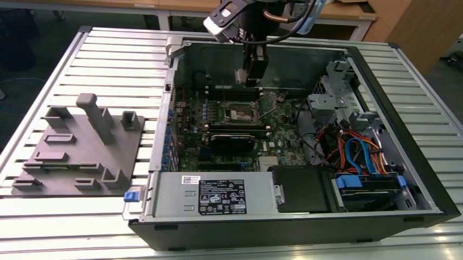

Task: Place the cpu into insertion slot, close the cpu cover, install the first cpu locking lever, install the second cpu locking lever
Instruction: 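Place the cpu into insertion slot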

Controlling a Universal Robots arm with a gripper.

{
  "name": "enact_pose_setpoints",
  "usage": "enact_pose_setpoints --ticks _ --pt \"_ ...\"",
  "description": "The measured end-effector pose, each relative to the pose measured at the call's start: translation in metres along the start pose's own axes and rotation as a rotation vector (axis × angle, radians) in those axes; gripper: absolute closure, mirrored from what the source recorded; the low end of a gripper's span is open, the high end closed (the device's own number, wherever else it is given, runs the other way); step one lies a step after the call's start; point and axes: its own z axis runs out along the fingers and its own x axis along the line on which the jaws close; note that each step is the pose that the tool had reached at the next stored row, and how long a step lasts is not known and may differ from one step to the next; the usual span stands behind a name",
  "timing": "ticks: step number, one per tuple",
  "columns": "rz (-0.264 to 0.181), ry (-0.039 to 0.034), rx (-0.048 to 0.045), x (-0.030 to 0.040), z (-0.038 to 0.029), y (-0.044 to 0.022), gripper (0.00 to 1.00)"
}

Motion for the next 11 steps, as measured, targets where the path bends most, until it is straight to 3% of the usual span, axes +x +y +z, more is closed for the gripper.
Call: enact_pose_setpoints --ticks 11 --pt "0.000 0.0000 0.0000 -0.0001 0.0042 0.0000 0.46"
